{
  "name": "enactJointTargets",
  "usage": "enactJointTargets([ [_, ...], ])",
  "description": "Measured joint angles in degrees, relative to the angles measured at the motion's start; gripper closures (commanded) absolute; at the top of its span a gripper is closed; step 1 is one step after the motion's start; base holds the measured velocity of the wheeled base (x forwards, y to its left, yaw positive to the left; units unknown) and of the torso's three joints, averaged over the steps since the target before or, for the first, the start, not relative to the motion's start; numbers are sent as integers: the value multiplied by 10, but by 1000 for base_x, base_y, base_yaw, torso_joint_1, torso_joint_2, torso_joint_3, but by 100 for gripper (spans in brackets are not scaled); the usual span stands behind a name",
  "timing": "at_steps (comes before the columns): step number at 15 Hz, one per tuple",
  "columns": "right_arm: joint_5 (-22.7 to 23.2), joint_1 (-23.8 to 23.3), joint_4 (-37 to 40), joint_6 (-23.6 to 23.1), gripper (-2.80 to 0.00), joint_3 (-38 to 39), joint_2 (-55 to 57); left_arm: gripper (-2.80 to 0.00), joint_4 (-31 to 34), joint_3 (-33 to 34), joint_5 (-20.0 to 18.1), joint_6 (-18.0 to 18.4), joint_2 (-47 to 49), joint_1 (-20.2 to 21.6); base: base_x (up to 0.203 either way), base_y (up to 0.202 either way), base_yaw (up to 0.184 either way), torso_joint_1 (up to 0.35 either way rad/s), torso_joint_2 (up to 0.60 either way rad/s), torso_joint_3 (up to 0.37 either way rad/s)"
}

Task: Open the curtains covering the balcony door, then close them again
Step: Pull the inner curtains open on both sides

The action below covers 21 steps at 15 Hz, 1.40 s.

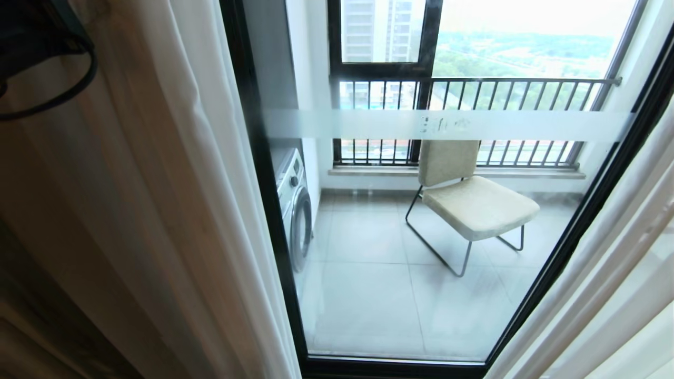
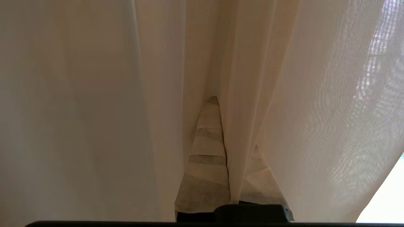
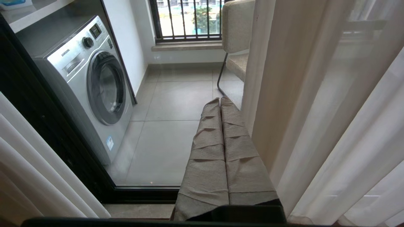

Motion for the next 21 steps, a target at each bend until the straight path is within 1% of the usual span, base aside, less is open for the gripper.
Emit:
enactJointTargets([
  [4,0,0,0,0,0,0,0,0,-1,2,-1,-1,-1,8,0,147,1,4,2,2],
  [7,0,0,0,0,0,0,0,0,2,4,-2,-5,-2,10,0,0,0,0,0,0],
  [10,0,-1,0,0,0,0,0,0,0,2,-3,-5,-3,22,0,0,0,0,0,0],
  [12,0,0,0,0,0,0,0,0,0,2,-3,-17,-3,34,0,0,0,0,0,0],
  [15,0,0,0,0,0,0,0,0,-2,1,-4,-38,-1,75,0,0,0,0,0,0],
  [19,0,0,0,0,0,0,0,0,-3,-17,-6,-68,23,156,0,0,0,0,0,0],
  [20,0,0,0,0,0,0,0,0,-3,-27,-12,-72,34,175,0,0,0,0,0,0],
  [21,0,0,0,0,0,0,0,0,-2,-40,-26,-73,48,193,0,0,0,0,0,0],
])
